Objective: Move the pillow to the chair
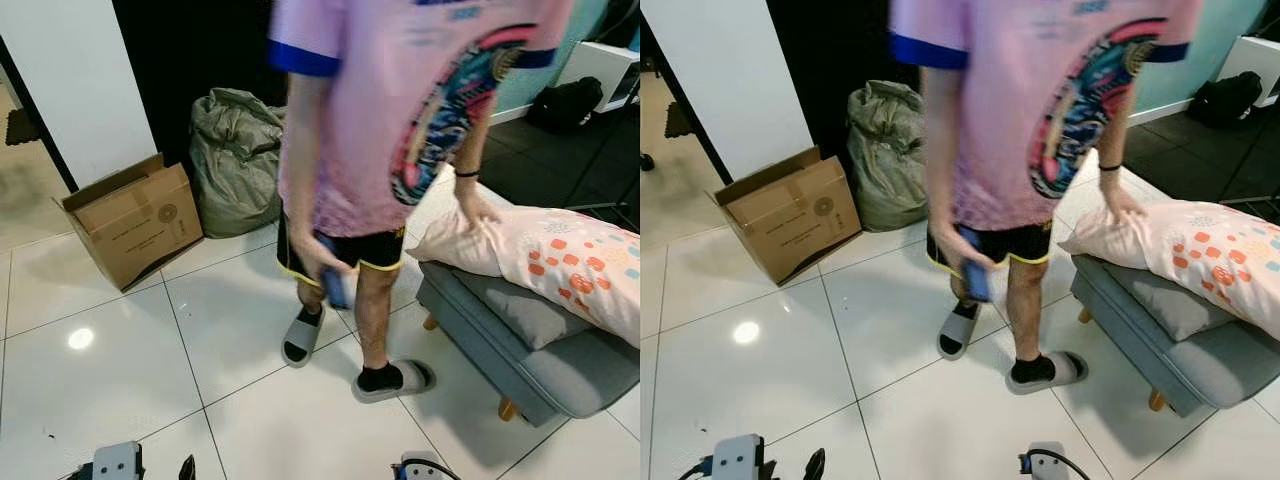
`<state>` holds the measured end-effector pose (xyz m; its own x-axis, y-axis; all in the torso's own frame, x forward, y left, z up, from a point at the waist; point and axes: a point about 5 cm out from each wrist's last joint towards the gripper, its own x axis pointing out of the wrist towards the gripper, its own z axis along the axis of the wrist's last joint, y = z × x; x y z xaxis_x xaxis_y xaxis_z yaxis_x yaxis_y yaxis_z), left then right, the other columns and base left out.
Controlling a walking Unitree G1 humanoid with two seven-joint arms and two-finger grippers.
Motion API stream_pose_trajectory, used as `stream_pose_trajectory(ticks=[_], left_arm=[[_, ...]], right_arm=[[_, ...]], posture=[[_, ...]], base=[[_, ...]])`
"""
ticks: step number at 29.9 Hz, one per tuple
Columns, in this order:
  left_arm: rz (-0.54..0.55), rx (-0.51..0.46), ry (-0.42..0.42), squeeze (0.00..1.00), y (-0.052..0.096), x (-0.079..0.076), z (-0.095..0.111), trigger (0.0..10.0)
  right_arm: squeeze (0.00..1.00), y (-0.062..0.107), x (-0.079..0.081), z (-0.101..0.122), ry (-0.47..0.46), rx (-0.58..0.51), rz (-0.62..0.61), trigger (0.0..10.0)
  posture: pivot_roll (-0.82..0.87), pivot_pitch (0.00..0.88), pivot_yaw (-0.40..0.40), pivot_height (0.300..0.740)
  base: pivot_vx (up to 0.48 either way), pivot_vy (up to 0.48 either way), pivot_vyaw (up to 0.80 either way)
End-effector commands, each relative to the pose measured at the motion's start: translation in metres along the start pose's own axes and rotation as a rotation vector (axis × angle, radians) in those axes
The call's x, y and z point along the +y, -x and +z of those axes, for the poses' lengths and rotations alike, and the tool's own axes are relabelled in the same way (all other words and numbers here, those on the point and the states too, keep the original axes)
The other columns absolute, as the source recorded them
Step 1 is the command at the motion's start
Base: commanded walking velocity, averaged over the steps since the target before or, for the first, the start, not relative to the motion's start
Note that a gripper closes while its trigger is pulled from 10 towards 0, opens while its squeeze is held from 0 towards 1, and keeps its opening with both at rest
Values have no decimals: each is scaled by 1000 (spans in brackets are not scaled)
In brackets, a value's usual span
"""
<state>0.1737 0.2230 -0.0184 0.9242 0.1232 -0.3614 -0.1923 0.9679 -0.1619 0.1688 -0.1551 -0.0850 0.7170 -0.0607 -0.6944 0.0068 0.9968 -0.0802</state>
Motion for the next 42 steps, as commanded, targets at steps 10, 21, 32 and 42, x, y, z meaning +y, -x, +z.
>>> stream_pose_trajectory(ticks=[10,21,32,42], left_arm=[[67,-54,-57,0,-26,9,28,10000],[98,-2,-56,0,-46,17,35,10000],[110,3,-145,0,-55,17,39,10000],[114,0,-141,0,-57,17,39,10000]], right_arm=[[0,-22,-84,84,38,-128,-78,10000],[0,-29,-92,138,54,-185,-62,10000],[0,-30,-86,147,43,-202,-4,10000],[0,-29,-87,158,14,-246,13,10000]], posture=[[-111,118,-16,740],[-102,107,-22,740],[-107,110,-32,740],[-117,109,-32,740]], base=[[0,0,-528],[0,0,-753],[0,0,-754],[0,0,-378]])
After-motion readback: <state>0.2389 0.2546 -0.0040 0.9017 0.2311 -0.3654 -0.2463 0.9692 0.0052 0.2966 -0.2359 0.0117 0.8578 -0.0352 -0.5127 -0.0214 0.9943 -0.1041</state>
